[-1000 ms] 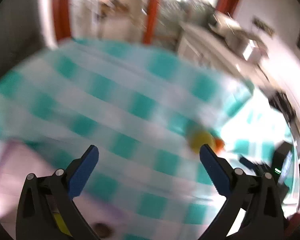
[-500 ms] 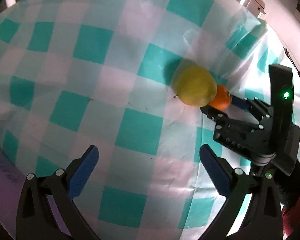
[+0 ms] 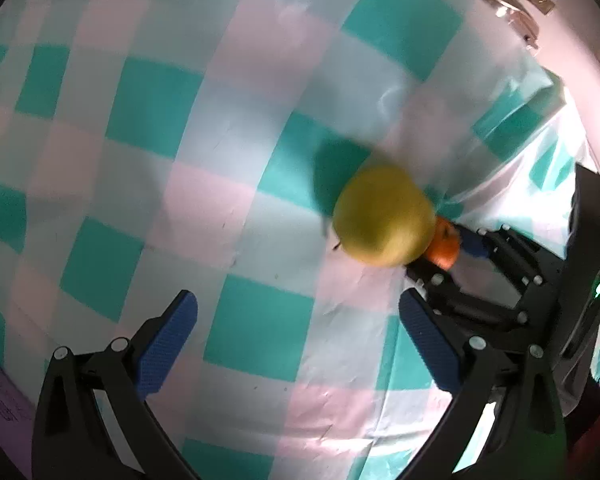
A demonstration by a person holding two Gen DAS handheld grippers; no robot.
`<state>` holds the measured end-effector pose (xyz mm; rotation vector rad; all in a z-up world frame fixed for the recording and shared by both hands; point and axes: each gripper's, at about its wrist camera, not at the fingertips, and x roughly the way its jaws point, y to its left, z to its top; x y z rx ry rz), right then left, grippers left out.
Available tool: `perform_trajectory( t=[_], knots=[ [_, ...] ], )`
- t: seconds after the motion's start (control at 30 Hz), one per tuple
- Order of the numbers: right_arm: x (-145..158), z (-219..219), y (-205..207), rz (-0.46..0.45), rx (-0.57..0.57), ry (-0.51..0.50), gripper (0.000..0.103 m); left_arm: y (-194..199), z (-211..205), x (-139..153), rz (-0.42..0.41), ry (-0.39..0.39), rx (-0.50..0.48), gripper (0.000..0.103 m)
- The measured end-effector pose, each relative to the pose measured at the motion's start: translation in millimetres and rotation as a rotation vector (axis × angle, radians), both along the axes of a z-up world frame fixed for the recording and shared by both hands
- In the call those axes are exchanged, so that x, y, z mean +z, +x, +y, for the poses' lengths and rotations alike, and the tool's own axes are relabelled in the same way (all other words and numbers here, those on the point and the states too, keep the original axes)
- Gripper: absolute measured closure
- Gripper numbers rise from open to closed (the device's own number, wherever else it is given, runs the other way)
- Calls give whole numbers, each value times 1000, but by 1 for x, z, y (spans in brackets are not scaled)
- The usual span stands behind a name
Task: Organize fruits
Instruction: 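Grasp the orange with right gripper while left gripper grasps the yellow pear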
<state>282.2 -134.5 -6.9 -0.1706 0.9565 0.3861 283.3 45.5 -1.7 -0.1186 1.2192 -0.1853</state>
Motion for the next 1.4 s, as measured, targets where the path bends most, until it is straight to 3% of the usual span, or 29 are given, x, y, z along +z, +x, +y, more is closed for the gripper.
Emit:
perform_trajectory(
  t=[0.13,0.27,0.5,0.7,0.8,0.93,1.0,1.13,1.23,1.33,1.4],
  knots=[
    [2,-7,-11,4,-65,5,60,3,-4,-3,11,-16,0,2],
    [-5,-29,-29,21,-211,53,60,17,-39,-17,28,-36,-89,1],
    [-13,-50,-41,12,-262,84,60,24,-86,-33,-101,93,-246,1],
    [-34,-70,-31,-9,-215,126,60,41,-93,-35,-134,118,-217,1],
    [-39,-76,-36,-28,-192,146,59,31,-105,-39,-180,222,-239,14],
    [-44,-79,-46,-39,-180,139,59,19,-100,-37,-187,174,-193,22],
    [-47,-85,-46,-33,-183,164,59,11,-101,-36,-219,161,-202,40],
    [-49,-96,-45,-28,-185,187,60,4,-100,-33,-201,167,-170,40],
    [-47,-94,-50,-32,-182,159,59,-11,-91,-30,-139,138,-83,40],
    [-32,-78,-59,-8,-154,116,60,-29,-79,-21,-105,147,-12,41],
    [-19,-74,-70,-1,-152,105,60,-43,-77,-13,-107,172,-22,41]
  ],
)
